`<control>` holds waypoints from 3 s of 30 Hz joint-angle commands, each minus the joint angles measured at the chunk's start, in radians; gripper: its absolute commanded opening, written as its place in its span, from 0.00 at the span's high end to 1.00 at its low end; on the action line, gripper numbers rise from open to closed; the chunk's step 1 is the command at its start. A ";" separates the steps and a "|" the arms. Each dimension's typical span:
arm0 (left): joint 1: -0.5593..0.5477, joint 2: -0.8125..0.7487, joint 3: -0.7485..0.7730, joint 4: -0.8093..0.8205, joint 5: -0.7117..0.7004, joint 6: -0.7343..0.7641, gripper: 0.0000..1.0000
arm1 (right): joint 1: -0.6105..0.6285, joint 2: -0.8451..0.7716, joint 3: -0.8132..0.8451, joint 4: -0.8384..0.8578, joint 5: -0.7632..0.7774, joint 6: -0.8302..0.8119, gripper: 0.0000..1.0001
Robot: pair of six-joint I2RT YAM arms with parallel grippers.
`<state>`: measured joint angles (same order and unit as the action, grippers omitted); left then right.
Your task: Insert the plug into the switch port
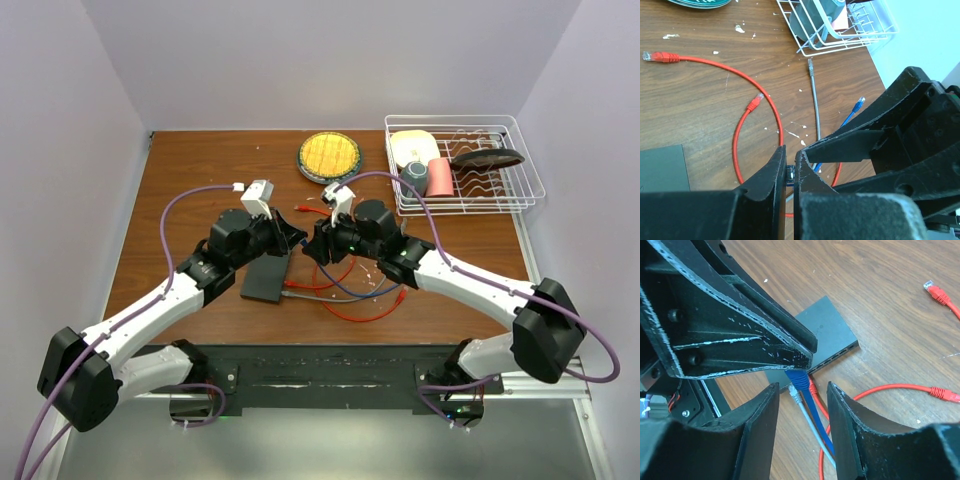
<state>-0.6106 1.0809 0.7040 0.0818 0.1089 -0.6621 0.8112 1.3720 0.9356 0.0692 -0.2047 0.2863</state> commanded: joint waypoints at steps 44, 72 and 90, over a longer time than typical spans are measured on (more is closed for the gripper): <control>0.055 -0.066 0.049 -0.335 -0.328 0.102 0.00 | 0.000 -0.076 0.012 -0.250 0.243 -0.211 1.00; 0.123 -0.041 -0.008 -0.341 -0.255 0.170 0.00 | 0.000 -0.275 -0.162 -0.037 0.353 -0.119 1.00; 0.169 0.079 0.008 -0.275 -0.213 0.234 0.00 | 0.000 -0.101 -0.177 0.172 0.232 -0.406 1.00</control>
<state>-0.4747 1.1168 0.6861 -0.2600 -0.1314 -0.4614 0.8116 1.1969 0.7116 0.1596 0.0605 -0.0048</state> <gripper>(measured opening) 0.997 0.047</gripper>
